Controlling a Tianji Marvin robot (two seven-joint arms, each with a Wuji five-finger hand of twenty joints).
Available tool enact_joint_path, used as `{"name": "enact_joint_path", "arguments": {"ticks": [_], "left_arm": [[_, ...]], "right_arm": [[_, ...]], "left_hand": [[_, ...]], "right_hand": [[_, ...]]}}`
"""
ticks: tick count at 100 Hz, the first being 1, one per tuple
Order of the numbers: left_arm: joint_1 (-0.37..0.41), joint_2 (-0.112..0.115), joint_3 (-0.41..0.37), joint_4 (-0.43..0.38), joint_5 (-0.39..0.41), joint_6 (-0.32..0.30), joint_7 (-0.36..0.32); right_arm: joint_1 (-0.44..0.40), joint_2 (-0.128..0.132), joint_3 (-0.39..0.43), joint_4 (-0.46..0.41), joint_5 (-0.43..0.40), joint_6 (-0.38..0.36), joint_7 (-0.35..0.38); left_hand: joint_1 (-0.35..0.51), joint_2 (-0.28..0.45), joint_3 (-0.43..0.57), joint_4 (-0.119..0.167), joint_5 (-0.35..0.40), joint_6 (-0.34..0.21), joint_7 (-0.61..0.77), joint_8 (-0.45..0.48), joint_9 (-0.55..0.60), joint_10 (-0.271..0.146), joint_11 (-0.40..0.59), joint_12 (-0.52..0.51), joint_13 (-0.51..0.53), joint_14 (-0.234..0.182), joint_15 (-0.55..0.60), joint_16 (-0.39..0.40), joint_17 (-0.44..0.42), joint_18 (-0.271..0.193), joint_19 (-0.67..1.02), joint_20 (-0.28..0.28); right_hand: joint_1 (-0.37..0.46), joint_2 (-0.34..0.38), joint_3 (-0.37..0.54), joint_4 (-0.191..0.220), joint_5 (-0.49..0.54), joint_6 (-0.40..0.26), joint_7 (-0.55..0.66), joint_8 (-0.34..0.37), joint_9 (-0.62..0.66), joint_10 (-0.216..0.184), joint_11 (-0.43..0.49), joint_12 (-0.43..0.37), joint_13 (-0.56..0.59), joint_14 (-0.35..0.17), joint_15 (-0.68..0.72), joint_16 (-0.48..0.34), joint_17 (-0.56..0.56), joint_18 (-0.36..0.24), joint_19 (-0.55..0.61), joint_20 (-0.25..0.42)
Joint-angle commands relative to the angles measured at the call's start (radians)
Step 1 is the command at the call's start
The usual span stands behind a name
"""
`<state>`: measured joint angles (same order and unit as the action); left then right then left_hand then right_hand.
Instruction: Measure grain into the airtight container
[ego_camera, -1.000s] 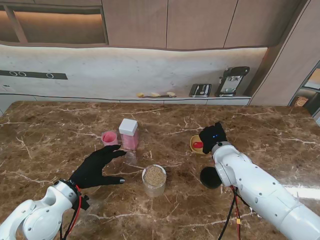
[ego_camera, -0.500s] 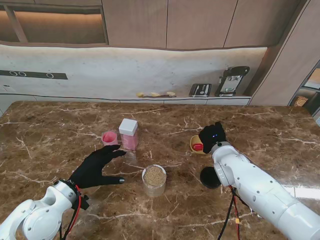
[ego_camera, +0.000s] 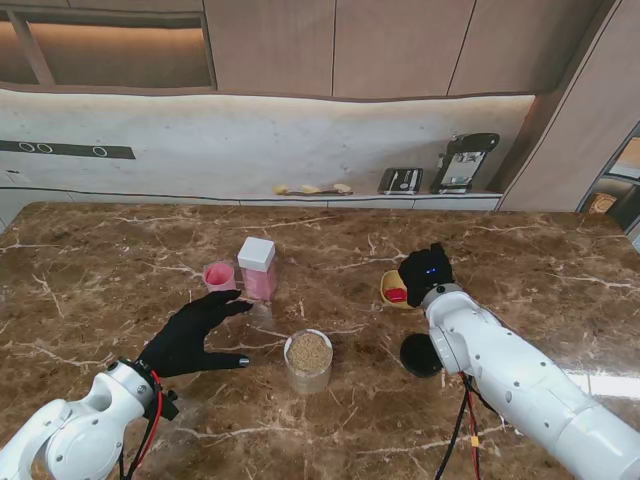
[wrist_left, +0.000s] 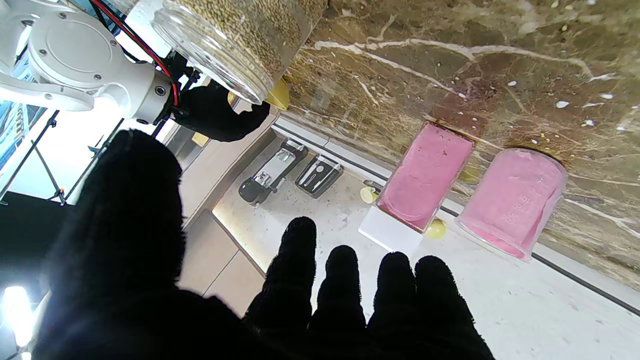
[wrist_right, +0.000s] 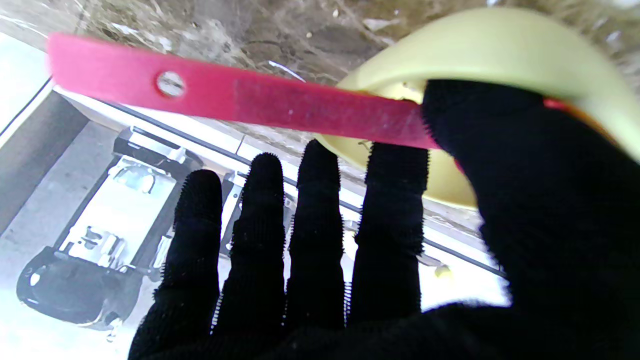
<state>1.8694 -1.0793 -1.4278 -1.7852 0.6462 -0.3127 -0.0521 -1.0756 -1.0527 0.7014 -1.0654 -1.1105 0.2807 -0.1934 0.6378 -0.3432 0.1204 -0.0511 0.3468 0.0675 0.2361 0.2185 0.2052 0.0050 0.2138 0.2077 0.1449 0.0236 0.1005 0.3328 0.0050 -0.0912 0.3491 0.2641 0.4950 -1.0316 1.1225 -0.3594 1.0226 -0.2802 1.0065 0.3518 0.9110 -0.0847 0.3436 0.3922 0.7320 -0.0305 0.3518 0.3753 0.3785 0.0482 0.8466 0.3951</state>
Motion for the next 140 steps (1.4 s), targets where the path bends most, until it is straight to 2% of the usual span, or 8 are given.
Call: {"name": "enact_joint_path", "arguments": {"ticks": [1, 13, 25, 44, 64, 91, 112, 140], "left_arm": [[0.006, 0.001, 0.003, 0.004, 0.004, 0.001, 0.000], [0.007, 0.000, 0.003, 0.004, 0.004, 0.003, 0.002], [0.007, 0.000, 0.003, 0.004, 0.005, 0.003, 0.004], [0.008, 0.000, 0.001, 0.004, 0.006, 0.002, 0.006], [0.010, -0.001, 0.000, 0.004, 0.008, 0.001, 0.010], [0.011, 0.000, -0.002, 0.003, 0.014, 0.000, 0.010], [0.010, 0.000, -0.001, 0.003, 0.014, 0.003, 0.006], [0.006, 0.000, 0.000, 0.005, 0.015, -0.002, 0.009]], "right_arm": [[0.005, -0.001, -0.001, 0.012, 0.003, -0.004, 0.007], [0.005, -0.001, 0.001, 0.011, 0.005, -0.010, 0.010], [-0.001, 0.004, 0.010, 0.000, -0.001, -0.022, 0.031], [-0.019, 0.005, 0.041, -0.016, 0.002, -0.045, 0.043], [-0.027, 0.002, 0.059, -0.024, 0.017, -0.058, 0.053], [-0.027, -0.002, 0.052, -0.012, 0.051, -0.084, 0.056], [-0.029, -0.006, 0.056, -0.006, 0.075, -0.093, 0.059], [-0.045, -0.006, 0.085, -0.020, 0.065, -0.105, 0.038]], "left_hand": [[-0.018, 0.033, 0.013, 0.026, -0.018, -0.028, -0.011, 0.009, -0.009, 0.002, -0.019, -0.017, -0.024, -0.024, 0.000, -0.008, -0.012, -0.031, -0.033, 0.012], [-0.017, 0.034, 0.013, 0.026, -0.018, -0.027, -0.012, 0.010, -0.009, 0.002, -0.019, -0.017, -0.023, -0.025, 0.000, -0.008, -0.012, -0.031, -0.034, 0.013], [-0.017, 0.034, 0.013, 0.026, -0.018, -0.027, -0.012, 0.009, -0.010, 0.003, -0.019, -0.017, -0.024, -0.025, -0.001, -0.008, -0.012, -0.031, -0.034, 0.013], [-0.016, 0.034, 0.014, 0.026, -0.018, -0.026, -0.013, 0.009, -0.009, 0.003, -0.019, -0.017, -0.024, -0.024, 0.000, -0.008, -0.012, -0.030, -0.035, 0.014], [-0.015, 0.034, 0.014, 0.026, -0.017, -0.027, -0.013, 0.010, -0.009, 0.004, -0.018, -0.017, -0.024, -0.023, 0.000, -0.008, -0.012, -0.029, -0.036, 0.014], [-0.017, 0.038, 0.013, 0.026, -0.017, -0.025, -0.012, 0.010, -0.009, 0.004, -0.017, -0.016, -0.024, -0.023, 0.001, -0.007, -0.012, -0.030, -0.038, 0.014], [-0.016, 0.038, 0.013, 0.026, -0.019, -0.027, -0.012, 0.010, -0.009, 0.003, -0.018, -0.016, -0.025, -0.023, 0.000, -0.008, -0.012, -0.030, -0.038, 0.015], [-0.015, 0.037, 0.014, 0.026, -0.018, -0.028, -0.012, 0.010, -0.009, 0.002, -0.018, -0.016, -0.024, -0.024, 0.000, -0.008, -0.012, -0.030, -0.037, 0.015]], "right_hand": [[-0.015, -0.020, 0.034, -0.042, 0.056, -0.008, 0.042, -0.083, 0.040, -0.030, 0.006, 0.008, 0.031, -0.021, 0.001, 0.017, 0.005, 0.013, 0.028, 0.019], [-0.011, 0.043, 0.024, -0.028, 0.066, 0.008, 0.041, -0.178, 0.068, -0.044, 0.002, 0.003, 0.033, -0.025, -0.003, 0.015, -0.003, 0.014, 0.023, 0.014], [-0.004, 0.137, 0.005, -0.001, 0.026, 0.040, 0.024, -0.223, 0.064, -0.040, -0.007, -0.001, 0.018, -0.028, -0.011, 0.012, -0.026, 0.019, 0.006, 0.009], [-0.024, 0.171, -0.011, 0.003, -0.033, 0.046, -0.005, -0.229, 0.042, -0.028, -0.016, -0.003, 0.003, -0.028, -0.015, 0.011, -0.039, 0.020, -0.004, 0.008], [-0.020, 0.265, 0.002, 0.030, -0.013, 0.020, 0.002, -0.213, 0.042, -0.035, -0.018, -0.002, -0.006, -0.031, -0.016, 0.011, -0.043, 0.017, -0.012, 0.012], [-0.066, 0.368, 0.012, 0.047, -0.082, 0.038, -0.040, -0.207, -0.002, -0.025, -0.033, -0.005, -0.054, -0.031, -0.027, 0.008, -0.080, 0.020, -0.042, 0.011], [-0.092, 0.381, 0.033, 0.047, -0.132, 0.086, -0.098, -0.187, -0.039, -0.011, -0.036, -0.003, -0.085, -0.026, -0.023, 0.010, -0.092, 0.020, -0.061, 0.018], [-0.072, 0.363, 0.008, 0.044, -0.117, 0.048, -0.082, -0.156, -0.034, -0.008, -0.028, 0.000, -0.082, -0.023, -0.018, 0.010, -0.085, 0.025, -0.065, 0.028]]}}
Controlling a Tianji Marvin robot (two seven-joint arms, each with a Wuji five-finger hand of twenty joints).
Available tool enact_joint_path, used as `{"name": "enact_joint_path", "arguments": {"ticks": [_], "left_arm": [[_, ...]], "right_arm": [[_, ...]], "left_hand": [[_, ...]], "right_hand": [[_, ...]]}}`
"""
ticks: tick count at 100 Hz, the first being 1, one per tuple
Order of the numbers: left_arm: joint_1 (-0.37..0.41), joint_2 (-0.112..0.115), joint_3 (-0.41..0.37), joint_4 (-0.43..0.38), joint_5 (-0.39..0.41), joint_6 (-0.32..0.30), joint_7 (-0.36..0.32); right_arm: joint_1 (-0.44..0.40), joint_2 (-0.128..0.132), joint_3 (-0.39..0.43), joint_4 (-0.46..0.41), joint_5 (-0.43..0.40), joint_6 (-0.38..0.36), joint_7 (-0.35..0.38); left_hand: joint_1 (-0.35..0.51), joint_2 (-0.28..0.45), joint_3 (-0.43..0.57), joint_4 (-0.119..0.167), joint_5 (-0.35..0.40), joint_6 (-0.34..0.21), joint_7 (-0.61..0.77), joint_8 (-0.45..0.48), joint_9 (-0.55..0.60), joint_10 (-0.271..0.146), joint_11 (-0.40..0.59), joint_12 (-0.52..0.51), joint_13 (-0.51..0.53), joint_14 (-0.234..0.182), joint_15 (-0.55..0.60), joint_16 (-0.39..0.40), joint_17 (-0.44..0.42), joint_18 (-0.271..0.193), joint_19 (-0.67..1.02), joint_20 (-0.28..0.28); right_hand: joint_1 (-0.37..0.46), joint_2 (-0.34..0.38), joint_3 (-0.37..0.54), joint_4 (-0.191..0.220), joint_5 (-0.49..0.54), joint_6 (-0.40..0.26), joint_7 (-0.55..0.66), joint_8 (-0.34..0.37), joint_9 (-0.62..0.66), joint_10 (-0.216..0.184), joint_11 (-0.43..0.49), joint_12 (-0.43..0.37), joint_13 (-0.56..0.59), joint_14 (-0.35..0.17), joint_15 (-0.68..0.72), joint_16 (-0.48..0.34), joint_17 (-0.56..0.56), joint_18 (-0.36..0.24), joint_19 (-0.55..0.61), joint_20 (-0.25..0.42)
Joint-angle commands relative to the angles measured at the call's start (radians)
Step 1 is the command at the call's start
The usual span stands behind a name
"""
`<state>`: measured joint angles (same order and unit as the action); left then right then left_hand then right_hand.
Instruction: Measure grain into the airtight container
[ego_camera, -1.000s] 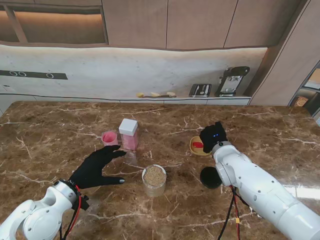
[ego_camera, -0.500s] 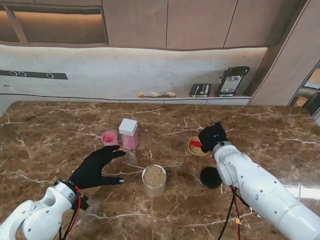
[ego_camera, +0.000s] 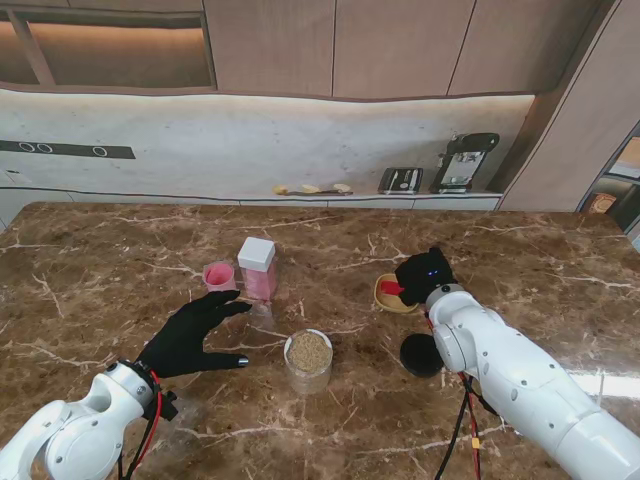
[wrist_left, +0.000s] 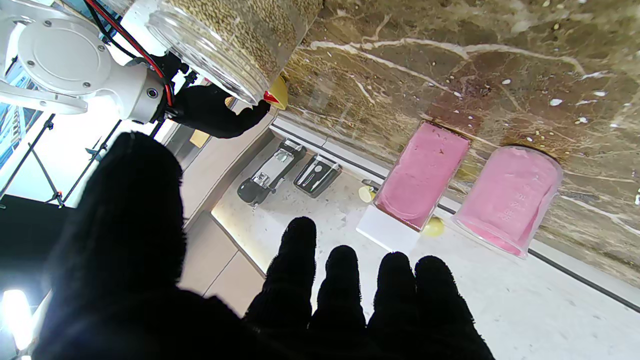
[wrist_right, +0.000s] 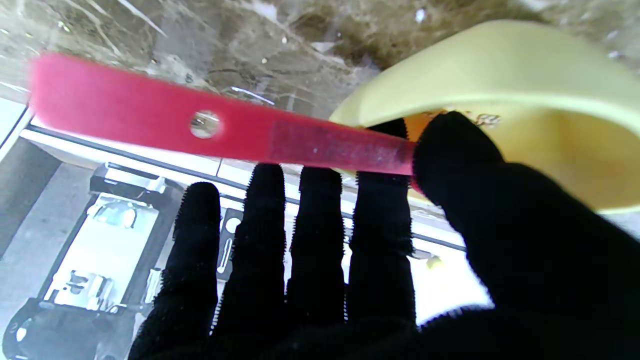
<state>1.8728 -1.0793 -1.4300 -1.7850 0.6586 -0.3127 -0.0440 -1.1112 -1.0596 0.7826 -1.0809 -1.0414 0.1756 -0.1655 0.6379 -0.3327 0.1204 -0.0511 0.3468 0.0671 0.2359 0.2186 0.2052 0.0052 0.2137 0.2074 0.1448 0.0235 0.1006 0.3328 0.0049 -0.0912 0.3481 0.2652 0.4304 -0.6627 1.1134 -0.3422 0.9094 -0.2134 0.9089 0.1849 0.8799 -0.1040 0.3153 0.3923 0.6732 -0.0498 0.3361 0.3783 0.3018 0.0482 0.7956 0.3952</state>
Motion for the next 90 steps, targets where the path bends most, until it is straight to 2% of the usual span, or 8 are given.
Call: {"name": "enact_joint_path", "arguments": {"ticks": [1, 50, 78, 84, 90], "left_arm": [[0.003, 0.000, 0.003, 0.005, 0.003, -0.002, 0.001], [0.006, 0.000, 0.000, 0.003, 0.009, -0.003, 0.003], [0.005, 0.000, 0.000, 0.004, 0.006, -0.005, 0.005], [0.005, -0.001, 0.000, 0.004, 0.008, -0.005, 0.007], [0.006, -0.001, 0.000, 0.004, 0.008, -0.004, 0.007]], "right_arm": [[-0.010, 0.001, 0.005, -0.005, -0.005, -0.001, 0.011], [-0.008, 0.004, 0.006, -0.006, -0.013, -0.013, 0.013], [-0.015, 0.007, 0.013, -0.011, -0.022, -0.021, 0.018], [-0.017, 0.007, 0.016, -0.013, -0.021, -0.023, 0.019], [-0.017, 0.009, 0.016, -0.013, -0.023, -0.030, 0.020]], "left_hand": [[-0.015, 0.027, 0.014, 0.026, -0.018, -0.028, -0.012, 0.010, -0.009, 0.002, -0.018, -0.016, -0.025, -0.024, -0.001, -0.008, -0.012, -0.030, -0.036, 0.014], [-0.015, 0.026, 0.017, 0.026, -0.016, -0.026, -0.012, 0.010, -0.009, 0.004, -0.018, -0.016, -0.024, -0.023, 0.000, -0.008, -0.012, -0.028, -0.037, 0.014], [-0.016, 0.033, 0.016, 0.026, -0.017, -0.026, -0.012, 0.011, -0.008, 0.004, -0.016, -0.015, -0.023, -0.019, 0.002, -0.006, -0.012, -0.027, -0.037, 0.014], [-0.016, 0.033, 0.016, 0.026, -0.017, -0.026, -0.012, 0.011, -0.009, 0.003, -0.015, -0.014, -0.023, -0.018, 0.002, -0.006, -0.012, -0.027, -0.037, 0.014], [-0.016, 0.034, 0.015, 0.026, -0.017, -0.027, -0.012, 0.011, -0.009, 0.004, -0.014, -0.014, -0.023, -0.019, 0.002, -0.006, -0.012, -0.027, -0.037, 0.014]], "right_hand": [[-0.007, -0.007, 0.016, 0.027, -0.004, -0.018, 0.016, 0.011, -0.003, 0.011, 0.000, 0.000, -0.022, -0.004, -0.003, 0.007, -0.008, 0.025, -0.014, 0.028], [0.055, -0.050, 0.067, 0.035, 0.046, -0.019, 0.052, 0.007, 0.024, -0.003, 0.003, 0.000, -0.013, -0.011, -0.004, 0.003, -0.001, 0.025, -0.014, 0.036], [0.070, -0.031, 0.071, 0.035, 0.044, -0.012, 0.068, 0.031, 0.021, -0.003, 0.003, 0.001, -0.021, -0.014, -0.004, 0.003, -0.003, 0.021, -0.014, 0.038], [0.081, -0.013, 0.064, 0.033, 0.034, -0.017, 0.078, 0.079, 0.018, -0.002, 0.006, 0.004, -0.027, -0.015, -0.001, 0.003, -0.005, 0.016, -0.014, 0.040], [0.088, 0.007, 0.058, 0.034, 0.035, -0.033, 0.069, 0.176, 0.012, -0.002, 0.008, 0.009, -0.034, -0.018, 0.002, 0.001, -0.006, 0.012, -0.015, 0.044]]}}
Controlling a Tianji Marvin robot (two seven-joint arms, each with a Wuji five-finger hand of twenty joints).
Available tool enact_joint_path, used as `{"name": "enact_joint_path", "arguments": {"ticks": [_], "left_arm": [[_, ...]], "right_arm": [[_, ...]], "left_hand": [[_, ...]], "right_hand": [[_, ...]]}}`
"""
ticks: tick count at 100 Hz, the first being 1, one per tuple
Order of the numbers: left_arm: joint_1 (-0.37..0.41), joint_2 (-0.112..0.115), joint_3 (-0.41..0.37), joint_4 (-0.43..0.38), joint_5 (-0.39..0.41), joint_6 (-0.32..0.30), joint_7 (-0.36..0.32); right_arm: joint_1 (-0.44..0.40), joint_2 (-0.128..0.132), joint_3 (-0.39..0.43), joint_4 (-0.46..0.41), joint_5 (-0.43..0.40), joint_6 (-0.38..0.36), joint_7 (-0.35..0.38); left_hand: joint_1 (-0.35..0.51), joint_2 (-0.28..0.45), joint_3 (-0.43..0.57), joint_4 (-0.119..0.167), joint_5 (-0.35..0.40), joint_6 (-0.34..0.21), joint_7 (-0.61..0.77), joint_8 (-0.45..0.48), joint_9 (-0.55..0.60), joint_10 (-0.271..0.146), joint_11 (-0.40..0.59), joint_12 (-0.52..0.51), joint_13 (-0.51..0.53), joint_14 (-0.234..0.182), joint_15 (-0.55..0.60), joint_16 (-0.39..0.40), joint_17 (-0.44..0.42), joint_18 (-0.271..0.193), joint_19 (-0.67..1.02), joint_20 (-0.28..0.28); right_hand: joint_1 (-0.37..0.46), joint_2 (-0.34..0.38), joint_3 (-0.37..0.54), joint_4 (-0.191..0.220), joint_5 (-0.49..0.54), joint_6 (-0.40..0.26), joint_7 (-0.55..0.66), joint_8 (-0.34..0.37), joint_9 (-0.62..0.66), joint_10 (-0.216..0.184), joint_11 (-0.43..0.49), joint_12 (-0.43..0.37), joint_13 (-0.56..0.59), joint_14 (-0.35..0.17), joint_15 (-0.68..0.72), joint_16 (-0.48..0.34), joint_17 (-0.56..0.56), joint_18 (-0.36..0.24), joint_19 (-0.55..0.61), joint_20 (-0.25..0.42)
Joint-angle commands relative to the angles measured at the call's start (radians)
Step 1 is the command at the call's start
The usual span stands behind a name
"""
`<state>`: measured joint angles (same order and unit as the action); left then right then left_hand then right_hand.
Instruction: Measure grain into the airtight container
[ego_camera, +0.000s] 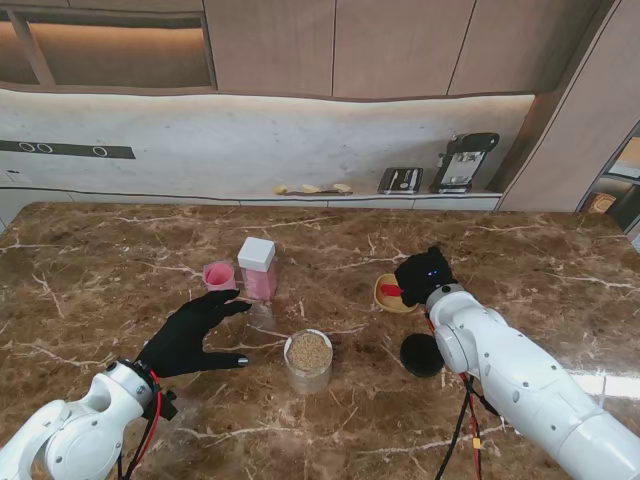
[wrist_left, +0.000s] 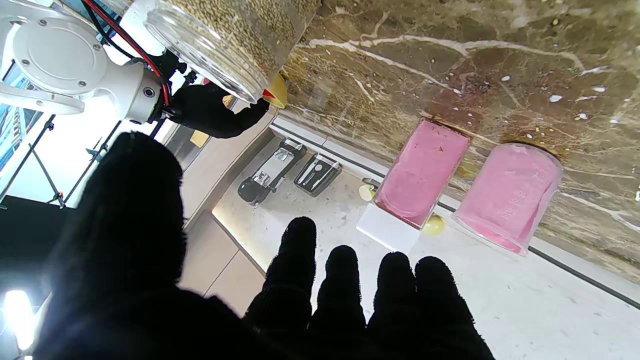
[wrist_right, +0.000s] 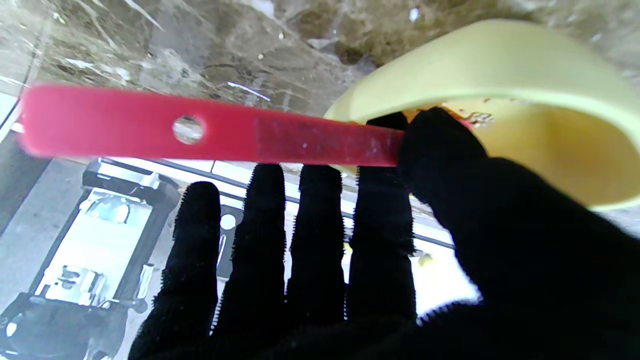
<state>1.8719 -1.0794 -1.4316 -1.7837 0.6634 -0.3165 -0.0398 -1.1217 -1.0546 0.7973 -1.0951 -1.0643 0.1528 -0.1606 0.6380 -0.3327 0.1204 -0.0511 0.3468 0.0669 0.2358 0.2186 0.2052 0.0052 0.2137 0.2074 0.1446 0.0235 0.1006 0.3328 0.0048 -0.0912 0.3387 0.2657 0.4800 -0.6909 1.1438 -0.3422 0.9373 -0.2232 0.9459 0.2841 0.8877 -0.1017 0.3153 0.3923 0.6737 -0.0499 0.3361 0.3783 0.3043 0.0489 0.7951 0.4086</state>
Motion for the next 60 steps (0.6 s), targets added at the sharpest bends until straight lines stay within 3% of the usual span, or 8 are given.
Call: {"name": "enact_joint_path", "arguments": {"ticks": [1, 15, 20, 44, 60], "left_arm": [[0.007, 0.000, 0.002, 0.002, 0.003, 0.000, 0.003], [0.008, -0.001, 0.002, 0.001, 0.003, 0.001, 0.004], [0.008, -0.001, 0.002, 0.002, 0.004, 0.001, 0.005], [0.011, -0.001, 0.001, 0.000, 0.003, 0.002, 0.006], [0.012, -0.002, 0.000, 0.001, 0.004, -0.001, 0.013]], "right_arm": [[-0.006, 0.004, 0.001, 0.002, -0.001, -0.009, 0.015], [-0.005, 0.007, -0.002, 0.002, -0.011, -0.020, 0.013], [-0.005, 0.007, -0.002, 0.003, -0.011, -0.022, 0.012], [-0.016, 0.011, 0.016, -0.013, -0.038, -0.034, -0.006], [-0.044, 0.014, 0.063, -0.057, -0.071, -0.028, -0.002]], "left_hand": [[-0.016, 0.035, 0.015, 0.026, -0.018, -0.027, -0.012, 0.010, -0.009, 0.005, -0.015, -0.014, -0.023, -0.020, 0.002, -0.006, -0.012, -0.027, -0.027, 0.014], [-0.015, 0.035, 0.014, 0.026, -0.019, -0.027, -0.013, 0.010, -0.009, 0.003, -0.015, -0.014, -0.023, -0.020, 0.002, -0.005, -0.012, -0.027, -0.028, 0.014], [-0.016, 0.036, 0.014, 0.026, -0.018, -0.027, -0.013, 0.010, -0.009, 0.003, -0.015, -0.014, -0.023, -0.020, 0.001, -0.005, -0.012, -0.027, -0.028, 0.014], [-0.014, 0.038, 0.013, 0.026, -0.019, -0.025, -0.014, 0.010, -0.009, 0.003, -0.016, -0.015, -0.023, -0.021, 0.000, -0.006, -0.013, -0.026, -0.028, 0.014], [-0.013, 0.038, 0.011, 0.026, -0.021, -0.025, -0.016, 0.009, -0.009, 0.002, -0.016, -0.015, -0.023, -0.020, -0.001, -0.006, -0.013, -0.025, -0.028, 0.015]], "right_hand": [[0.039, 0.038, 0.026, 0.034, 0.006, -0.026, 0.035, 0.085, 0.003, -0.004, 0.008, 0.009, -0.035, -0.018, 0.002, 0.001, -0.008, 0.010, -0.014, 0.031], [0.042, 0.083, 0.011, 0.031, 0.001, -0.058, 0.008, 0.268, -0.017, -0.005, 0.016, 0.017, -0.052, -0.024, 0.010, 0.000, -0.007, 0.001, -0.009, 0.037], [0.044, 0.092, 0.010, 0.032, 0.001, -0.063, 0.003, 0.300, -0.022, -0.008, 0.017, 0.019, -0.057, -0.025, 0.010, -0.001, -0.009, -0.001, -0.009, 0.038], [0.051, 0.113, 0.003, 0.031, -0.004, -0.032, 0.000, 0.329, -0.040, -0.006, 0.025, 0.022, -0.065, -0.027, 0.019, 0.001, -0.014, -0.005, -0.012, 0.038], [0.057, 0.115, 0.001, 0.032, -0.001, -0.018, -0.004, 0.322, -0.046, -0.012, 0.138, 0.124, -0.036, -0.036, 0.211, 0.122, 0.028, -0.030, 0.063, 0.075]]}}
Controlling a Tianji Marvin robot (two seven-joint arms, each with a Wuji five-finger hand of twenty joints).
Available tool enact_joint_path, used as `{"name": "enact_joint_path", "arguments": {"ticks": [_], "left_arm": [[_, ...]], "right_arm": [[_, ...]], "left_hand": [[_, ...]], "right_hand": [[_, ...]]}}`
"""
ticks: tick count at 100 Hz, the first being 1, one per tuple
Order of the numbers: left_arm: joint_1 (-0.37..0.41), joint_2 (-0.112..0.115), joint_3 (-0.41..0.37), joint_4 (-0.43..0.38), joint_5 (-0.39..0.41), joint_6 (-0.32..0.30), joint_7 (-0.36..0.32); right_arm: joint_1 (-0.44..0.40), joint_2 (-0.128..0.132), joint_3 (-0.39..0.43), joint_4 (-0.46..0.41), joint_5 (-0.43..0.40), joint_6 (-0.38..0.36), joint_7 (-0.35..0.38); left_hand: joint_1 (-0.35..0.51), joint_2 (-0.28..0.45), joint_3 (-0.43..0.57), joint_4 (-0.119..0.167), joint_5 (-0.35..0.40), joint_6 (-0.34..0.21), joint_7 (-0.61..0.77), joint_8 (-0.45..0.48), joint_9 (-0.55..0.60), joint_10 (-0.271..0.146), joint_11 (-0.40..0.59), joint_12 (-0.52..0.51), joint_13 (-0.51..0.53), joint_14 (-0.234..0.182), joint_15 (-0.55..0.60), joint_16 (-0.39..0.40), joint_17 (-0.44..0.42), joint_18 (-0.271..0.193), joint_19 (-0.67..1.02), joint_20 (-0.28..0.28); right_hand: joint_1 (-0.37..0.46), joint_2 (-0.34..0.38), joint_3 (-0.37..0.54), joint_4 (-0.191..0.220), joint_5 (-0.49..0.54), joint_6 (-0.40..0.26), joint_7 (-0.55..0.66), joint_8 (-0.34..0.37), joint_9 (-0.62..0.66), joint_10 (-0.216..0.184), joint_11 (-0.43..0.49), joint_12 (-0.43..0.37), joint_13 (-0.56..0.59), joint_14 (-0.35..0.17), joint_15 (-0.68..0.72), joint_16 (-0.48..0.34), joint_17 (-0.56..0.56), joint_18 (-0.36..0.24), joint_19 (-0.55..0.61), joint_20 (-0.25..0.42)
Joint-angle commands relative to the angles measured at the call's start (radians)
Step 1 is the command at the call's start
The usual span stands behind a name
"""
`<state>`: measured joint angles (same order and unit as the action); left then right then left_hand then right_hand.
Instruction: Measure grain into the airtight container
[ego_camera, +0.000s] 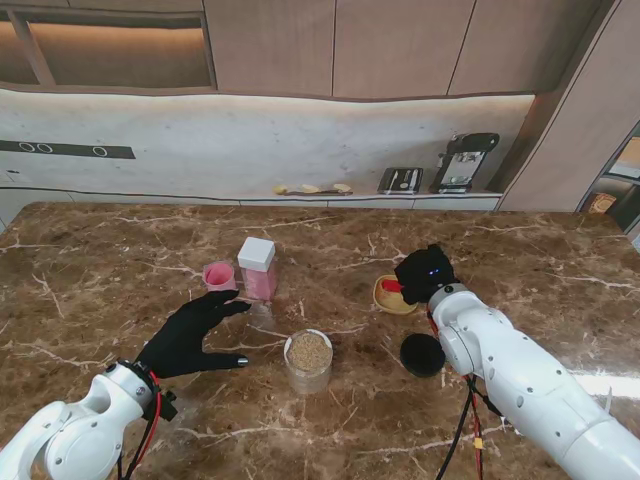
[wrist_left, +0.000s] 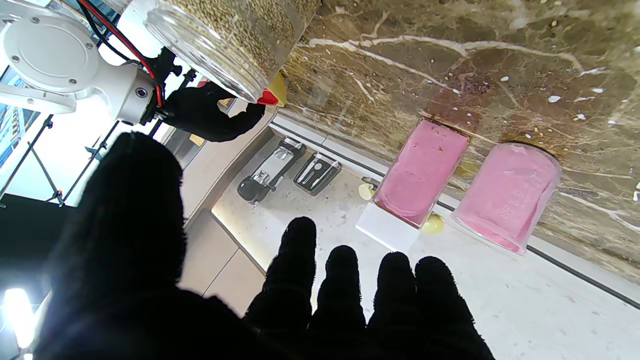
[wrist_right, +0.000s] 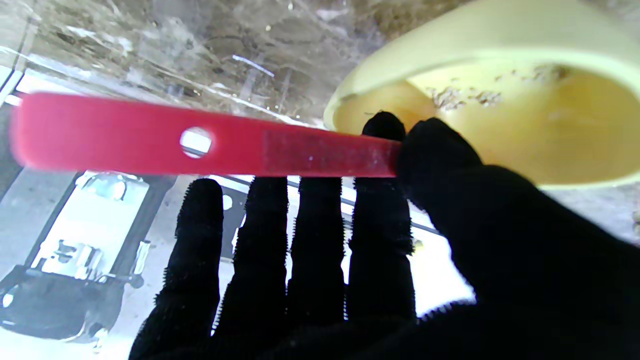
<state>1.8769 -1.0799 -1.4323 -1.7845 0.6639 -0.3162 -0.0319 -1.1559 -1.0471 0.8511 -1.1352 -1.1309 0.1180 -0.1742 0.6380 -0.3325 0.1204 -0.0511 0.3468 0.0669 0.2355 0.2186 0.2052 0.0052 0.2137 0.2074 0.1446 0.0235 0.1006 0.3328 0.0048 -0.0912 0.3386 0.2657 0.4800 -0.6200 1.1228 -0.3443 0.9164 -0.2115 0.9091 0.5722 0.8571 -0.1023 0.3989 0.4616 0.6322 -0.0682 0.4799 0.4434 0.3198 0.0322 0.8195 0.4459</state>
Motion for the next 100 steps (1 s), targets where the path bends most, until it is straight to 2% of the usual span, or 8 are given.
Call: {"name": "enact_joint_path", "arguments": {"ticks": [1, 13, 32, 47, 63, 66, 90, 100], "left_arm": [[0.007, -0.002, 0.001, 0.002, 0.003, -0.001, 0.005], [0.009, -0.003, 0.000, 0.002, 0.004, -0.004, 0.011], [0.009, -0.004, -0.003, 0.003, 0.007, -0.008, 0.017], [0.008, -0.004, -0.004, 0.004, 0.010, -0.013, 0.022], [0.008, -0.005, -0.006, 0.004, 0.013, -0.017, 0.027], [0.008, -0.005, -0.007, 0.004, 0.014, -0.018, 0.027], [0.008, -0.004, -0.010, 0.001, 0.019, -0.021, 0.028], [0.009, -0.004, -0.011, -0.001, 0.021, -0.021, 0.027]], "right_arm": [[-0.012, 0.007, 0.013, -0.020, -0.007, 0.008, 0.011], [-0.042, 0.011, 0.056, -0.065, -0.055, 0.022, 0.002], [-0.099, 0.014, 0.140, -0.150, -0.109, 0.013, 0.004], [-0.138, 0.010, 0.201, -0.212, -0.099, -0.024, 0.031], [-0.160, 0.005, 0.237, -0.249, -0.067, -0.049, 0.048], [-0.162, 0.003, 0.240, -0.251, -0.056, -0.052, 0.047], [-0.167, -0.005, 0.247, -0.260, -0.005, -0.059, 0.061], [-0.166, -0.007, 0.246, -0.257, 0.009, -0.057, 0.059]], "left_hand": [[-0.014, 0.039, 0.011, 0.026, -0.021, -0.025, -0.016, 0.009, -0.009, 0.002, -0.016, -0.015, -0.023, -0.021, -0.001, -0.006, -0.013, -0.025, -0.028, 0.015], [-0.012, 0.038, 0.011, 0.026, -0.019, -0.024, -0.016, 0.009, -0.009, 0.004, -0.016, -0.015, -0.022, -0.020, -0.001, -0.006, -0.013, -0.026, -0.028, 0.015], [-0.010, 0.037, 0.010, 0.026, -0.023, -0.026, -0.019, 0.009, -0.009, 0.005, -0.014, -0.014, -0.020, -0.019, 0.000, -0.006, -0.012, -0.020, -0.026, 0.016], [-0.009, 0.037, 0.010, 0.027, -0.026, -0.026, -0.020, 0.008, -0.008, 0.005, -0.013, -0.013, -0.019, -0.019, 0.000, -0.005, -0.013, -0.020, -0.024, 0.016], [-0.010, 0.038, 0.010, 0.027, -0.029, -0.025, -0.021, 0.008, -0.008, 0.005, -0.012, -0.013, -0.019, -0.019, 0.001, -0.005, -0.013, -0.021, -0.023, 0.017], [-0.010, 0.037, 0.010, 0.027, -0.030, -0.026, -0.021, 0.008, -0.009, 0.004, -0.012, -0.013, -0.019, -0.018, 0.001, -0.005, -0.013, -0.020, -0.023, 0.016], [-0.011, 0.038, 0.010, 0.027, -0.029, -0.027, -0.019, 0.008, -0.009, 0.003, -0.014, -0.013, -0.021, -0.021, 0.001, -0.005, -0.014, -0.022, -0.024, 0.015], [-0.011, 0.038, 0.011, 0.027, -0.029, -0.028, -0.019, 0.008, -0.009, 0.002, -0.015, -0.014, -0.021, -0.021, 0.000, -0.005, -0.015, -0.022, -0.027, 0.014]], "right_hand": [[0.057, 0.045, 0.022, 0.034, 0.020, -0.030, 0.033, 0.034, -0.015, -0.012, 0.062, 0.063, 0.007, -0.018, 0.076, 0.064, 0.014, -0.013, 0.043, 0.040], [0.059, 0.077, -0.008, 0.036, -0.003, -0.065, 0.019, 0.076, 0.010, -0.019, 0.099, 0.239, 0.033, -0.023, 0.193, 0.148, 0.058, -0.015, 0.159, 0.120], [0.069, 0.113, -0.041, 0.041, -0.015, -0.112, -0.020, 0.155, 0.109, -0.015, 0.078, 0.264, 0.189, -0.001, 0.227, 0.178, 0.194, 0.023, 0.289, 0.166], [0.082, 0.117, -0.053, 0.045, -0.016, -0.112, -0.026, 0.185, 0.275, 0.016, 0.047, 0.194, 0.441, 0.052, 0.122, 0.104, 0.384, 0.066, 0.382, 0.099], [0.083, 0.103, -0.047, 0.046, -0.018, -0.097, -0.018, 0.196, 0.392, 0.051, 0.067, 0.173, 0.650, 0.075, 0.169, 0.110, 0.596, 0.083, 0.515, 0.073], [0.083, 0.101, -0.043, 0.045, -0.018, -0.094, -0.014, 0.198, 0.410, 0.056, 0.076, 0.172, 0.676, 0.077, 0.190, 0.115, 0.622, 0.086, 0.574, -0.009], [0.091, 0.091, -0.031, 0.044, -0.020, -0.076, -0.002, 0.218, 0.482, 0.037, 0.212, 0.250, 0.689, 0.030, 0.632, 0.245, 0.792, 0.056, 0.811, -0.029], [0.093, 0.080, -0.017, 0.043, -0.021, -0.067, 0.005, 0.223, 0.493, 0.027, 0.275, 0.299, 0.690, -0.041, 0.819, 0.320, 0.827, 0.019, 0.923, 0.013]]}}
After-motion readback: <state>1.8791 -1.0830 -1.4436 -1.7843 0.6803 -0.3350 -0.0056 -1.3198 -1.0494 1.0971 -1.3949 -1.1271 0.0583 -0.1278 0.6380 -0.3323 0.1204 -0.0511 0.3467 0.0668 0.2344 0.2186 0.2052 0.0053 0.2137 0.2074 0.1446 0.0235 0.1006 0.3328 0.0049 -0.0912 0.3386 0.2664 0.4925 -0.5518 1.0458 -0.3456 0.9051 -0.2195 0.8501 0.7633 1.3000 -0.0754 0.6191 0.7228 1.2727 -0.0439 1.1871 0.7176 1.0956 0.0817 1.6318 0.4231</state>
